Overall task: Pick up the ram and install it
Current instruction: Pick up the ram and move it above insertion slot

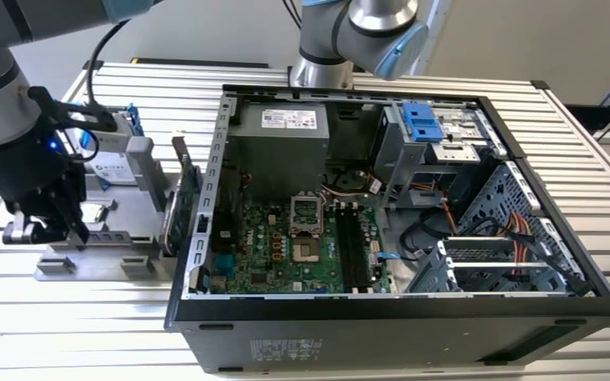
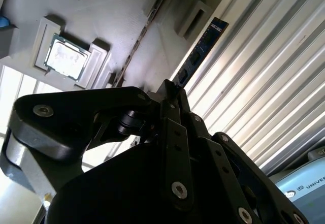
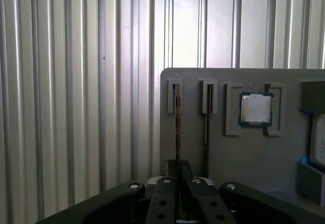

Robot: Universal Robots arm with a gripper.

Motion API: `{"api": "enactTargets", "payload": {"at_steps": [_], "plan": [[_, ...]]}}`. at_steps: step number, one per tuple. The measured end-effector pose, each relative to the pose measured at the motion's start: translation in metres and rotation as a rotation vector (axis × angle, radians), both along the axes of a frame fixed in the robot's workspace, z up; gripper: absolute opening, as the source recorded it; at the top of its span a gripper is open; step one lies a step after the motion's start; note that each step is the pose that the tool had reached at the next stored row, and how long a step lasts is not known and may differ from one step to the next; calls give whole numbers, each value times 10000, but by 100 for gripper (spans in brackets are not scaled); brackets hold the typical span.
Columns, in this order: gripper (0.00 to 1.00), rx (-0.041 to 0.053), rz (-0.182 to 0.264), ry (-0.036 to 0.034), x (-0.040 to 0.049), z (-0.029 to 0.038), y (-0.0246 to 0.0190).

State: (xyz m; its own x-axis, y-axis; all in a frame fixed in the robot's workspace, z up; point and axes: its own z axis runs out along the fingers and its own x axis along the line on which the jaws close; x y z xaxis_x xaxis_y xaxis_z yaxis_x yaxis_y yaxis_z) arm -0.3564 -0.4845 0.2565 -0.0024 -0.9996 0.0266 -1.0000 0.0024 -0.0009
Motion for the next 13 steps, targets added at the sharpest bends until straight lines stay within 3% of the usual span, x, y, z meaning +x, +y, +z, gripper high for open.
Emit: {"api": "enactTargets", "payload": {"at_steps": [13], "plan": [[0, -1, 0, 1, 0, 45, 0]]}}
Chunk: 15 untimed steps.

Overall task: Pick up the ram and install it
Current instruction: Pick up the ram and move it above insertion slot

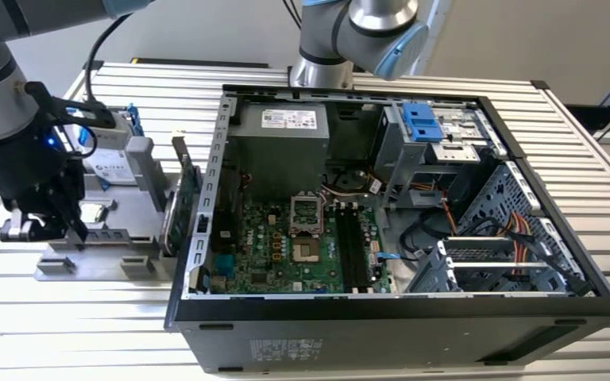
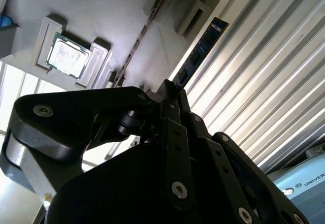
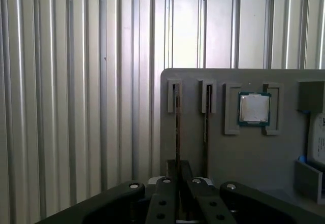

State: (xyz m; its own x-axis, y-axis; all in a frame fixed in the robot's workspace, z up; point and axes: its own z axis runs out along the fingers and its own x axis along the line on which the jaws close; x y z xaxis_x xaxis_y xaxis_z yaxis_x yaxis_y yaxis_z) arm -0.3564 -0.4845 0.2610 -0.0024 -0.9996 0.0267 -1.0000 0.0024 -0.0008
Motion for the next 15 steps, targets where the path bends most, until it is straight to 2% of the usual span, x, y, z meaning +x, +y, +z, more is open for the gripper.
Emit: {"api": "enactTargets", "payload": {"at_steps": [15], "plan": [[0, 1, 0, -1, 0, 58, 0]]}}
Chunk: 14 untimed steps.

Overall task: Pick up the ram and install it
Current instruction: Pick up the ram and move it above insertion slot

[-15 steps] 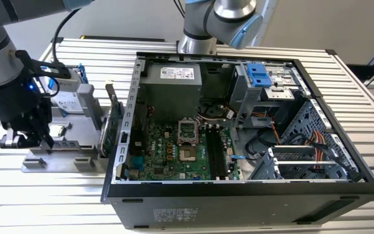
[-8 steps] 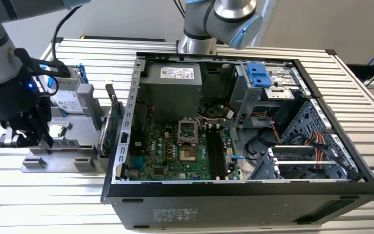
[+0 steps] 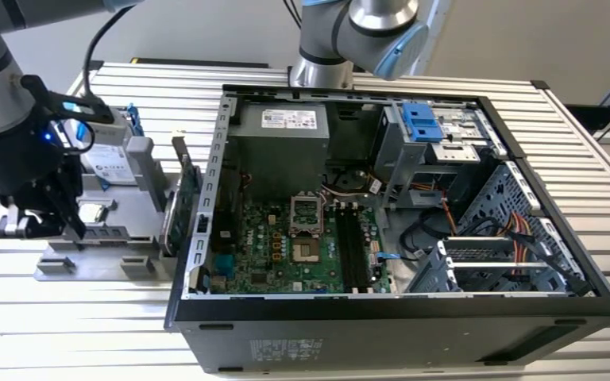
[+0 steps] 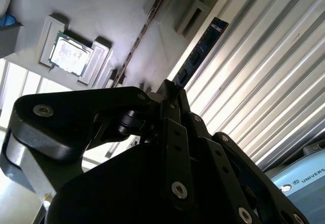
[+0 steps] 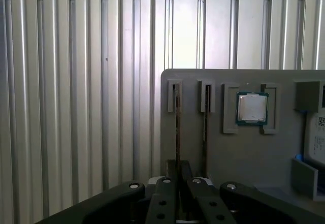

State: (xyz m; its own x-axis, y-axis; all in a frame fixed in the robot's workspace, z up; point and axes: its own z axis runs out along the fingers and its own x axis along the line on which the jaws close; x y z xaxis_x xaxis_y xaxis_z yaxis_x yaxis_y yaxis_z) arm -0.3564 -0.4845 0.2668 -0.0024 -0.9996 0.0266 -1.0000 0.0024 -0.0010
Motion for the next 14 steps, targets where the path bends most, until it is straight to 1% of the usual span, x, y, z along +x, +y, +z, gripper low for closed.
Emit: {"api": "enactTargets", "payload": {"at_steps": [14], "plan": [[0, 1, 0, 0, 0, 53, 0]]}}
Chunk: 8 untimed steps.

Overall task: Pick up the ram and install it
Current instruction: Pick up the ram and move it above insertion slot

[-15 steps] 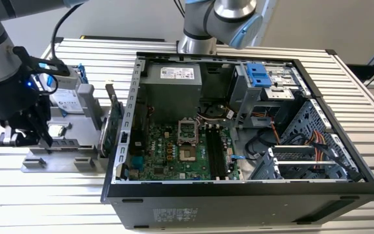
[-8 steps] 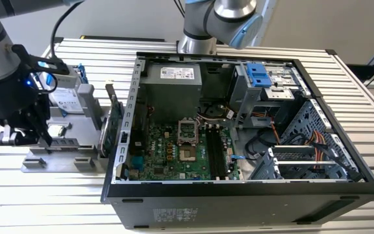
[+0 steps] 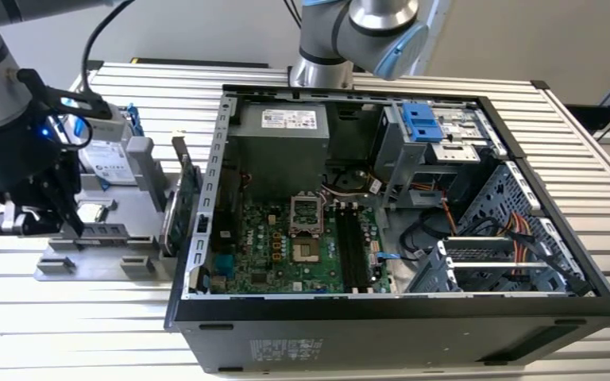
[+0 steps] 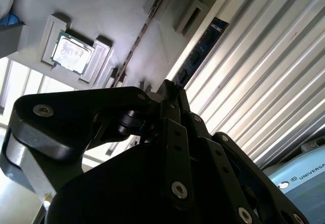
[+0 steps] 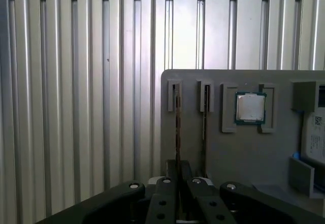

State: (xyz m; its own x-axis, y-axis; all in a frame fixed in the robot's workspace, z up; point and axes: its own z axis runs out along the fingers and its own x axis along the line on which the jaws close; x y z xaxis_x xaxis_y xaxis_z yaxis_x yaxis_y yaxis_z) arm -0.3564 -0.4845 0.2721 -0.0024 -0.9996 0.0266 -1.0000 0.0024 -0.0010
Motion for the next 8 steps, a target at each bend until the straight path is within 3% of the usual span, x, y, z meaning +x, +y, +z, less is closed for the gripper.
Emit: {"api": "enactTargets", "payload": {"at_steps": [8], "plan": [[0, -1, 0, 2, 0, 36, 0]]}}
